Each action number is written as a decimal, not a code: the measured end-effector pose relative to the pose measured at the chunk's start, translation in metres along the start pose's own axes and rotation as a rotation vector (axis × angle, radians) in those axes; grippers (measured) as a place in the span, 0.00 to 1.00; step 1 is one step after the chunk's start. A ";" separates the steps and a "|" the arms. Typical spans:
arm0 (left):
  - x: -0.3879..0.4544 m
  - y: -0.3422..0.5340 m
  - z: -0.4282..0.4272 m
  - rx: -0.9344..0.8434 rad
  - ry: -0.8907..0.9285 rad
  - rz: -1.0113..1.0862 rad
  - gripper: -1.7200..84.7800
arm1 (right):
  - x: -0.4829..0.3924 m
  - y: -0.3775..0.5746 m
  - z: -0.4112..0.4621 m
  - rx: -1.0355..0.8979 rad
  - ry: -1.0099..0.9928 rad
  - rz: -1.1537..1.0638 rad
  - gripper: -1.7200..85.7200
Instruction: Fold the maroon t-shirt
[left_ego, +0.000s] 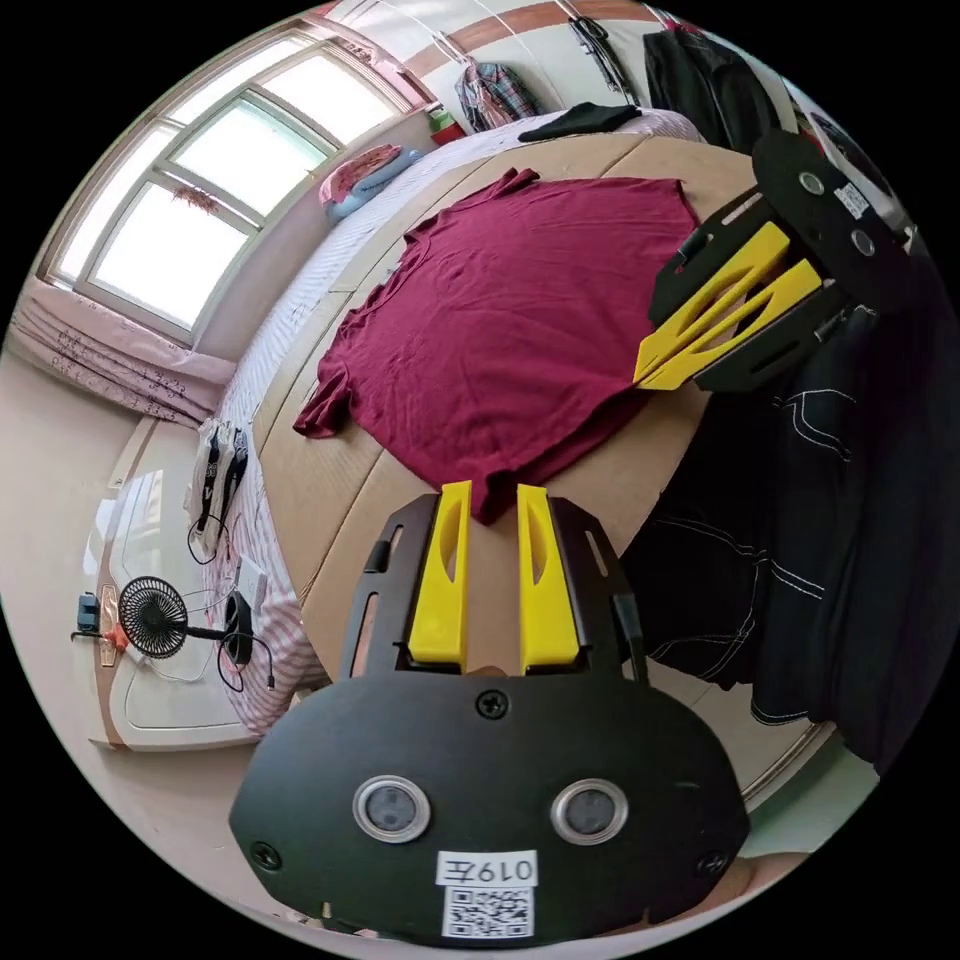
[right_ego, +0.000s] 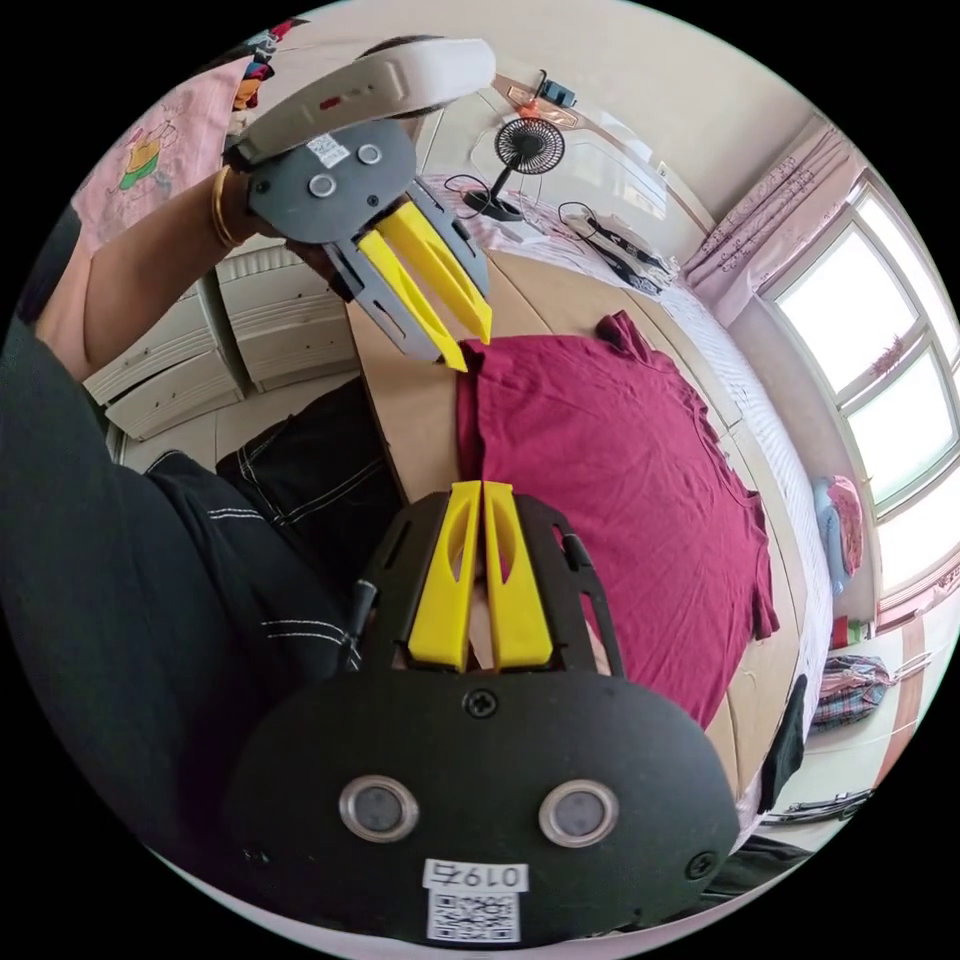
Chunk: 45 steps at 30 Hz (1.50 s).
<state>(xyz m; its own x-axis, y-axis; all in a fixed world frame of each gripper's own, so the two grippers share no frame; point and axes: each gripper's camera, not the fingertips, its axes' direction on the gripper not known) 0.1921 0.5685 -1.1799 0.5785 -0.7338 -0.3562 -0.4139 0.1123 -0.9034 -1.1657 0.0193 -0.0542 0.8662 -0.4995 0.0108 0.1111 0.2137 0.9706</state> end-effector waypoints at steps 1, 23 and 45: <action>0.000 -0.002 0.002 -0.010 -0.023 -0.007 0.05 | 0.000 0.000 -0.001 0.001 -0.001 0.002 0.01; 0.001 -0.013 0.042 -0.105 0.021 -0.040 0.03 | 0.002 0.033 -0.030 -0.021 0.056 -0.035 0.08; 0.004 -0.035 0.103 -0.147 0.035 -0.015 0.03 | 0.030 0.066 -0.051 -0.136 0.061 -0.162 0.03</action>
<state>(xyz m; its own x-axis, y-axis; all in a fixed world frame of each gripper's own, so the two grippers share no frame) 0.2813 0.6303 -1.1746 0.5615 -0.7578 -0.3323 -0.5052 0.0041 -0.8630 -1.1076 0.0616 -0.0019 0.8594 -0.4853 -0.1609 0.3119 0.2484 0.9171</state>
